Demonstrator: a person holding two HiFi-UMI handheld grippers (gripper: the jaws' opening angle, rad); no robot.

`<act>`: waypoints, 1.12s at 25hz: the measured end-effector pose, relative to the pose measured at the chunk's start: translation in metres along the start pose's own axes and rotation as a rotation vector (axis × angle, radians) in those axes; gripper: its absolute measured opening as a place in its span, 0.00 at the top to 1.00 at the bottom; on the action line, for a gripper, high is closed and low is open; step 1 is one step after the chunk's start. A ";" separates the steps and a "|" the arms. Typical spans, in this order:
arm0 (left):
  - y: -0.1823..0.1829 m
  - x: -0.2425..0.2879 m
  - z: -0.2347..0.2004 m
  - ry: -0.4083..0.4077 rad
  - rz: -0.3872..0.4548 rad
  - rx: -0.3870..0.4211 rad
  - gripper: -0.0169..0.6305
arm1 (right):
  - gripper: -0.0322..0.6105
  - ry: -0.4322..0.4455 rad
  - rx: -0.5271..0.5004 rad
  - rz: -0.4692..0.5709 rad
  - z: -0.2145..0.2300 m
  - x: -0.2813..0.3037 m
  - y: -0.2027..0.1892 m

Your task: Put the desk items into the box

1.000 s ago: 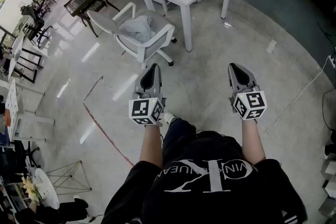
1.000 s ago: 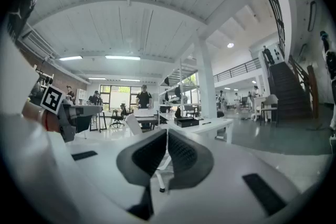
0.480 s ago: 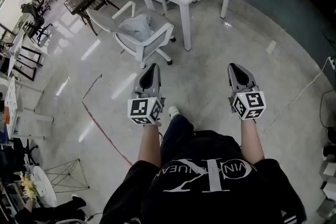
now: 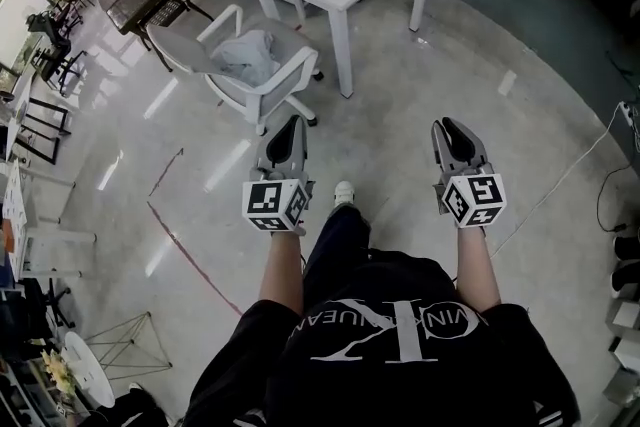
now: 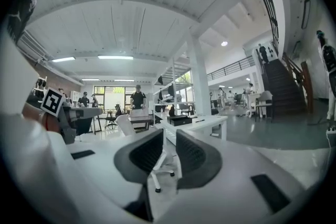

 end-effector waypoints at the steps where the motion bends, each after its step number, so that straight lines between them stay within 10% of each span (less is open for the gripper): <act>1: -0.001 0.011 -0.001 -0.009 0.000 -0.003 0.96 | 0.88 -0.004 0.003 -0.003 0.006 0.007 0.001; 28: -0.029 0.280 -0.117 -0.159 -0.039 -0.033 0.96 | 0.82 -0.134 0.069 -0.048 0.115 0.234 0.016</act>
Point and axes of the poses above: the fingertips, and each gripper's own axes: x forward along the fingers, z to its right, y out of its top, the point moved 1 cm from there along -x, backward along the fingers, and after that the axes turned 5 degrees about x, right-handed, at the moved point
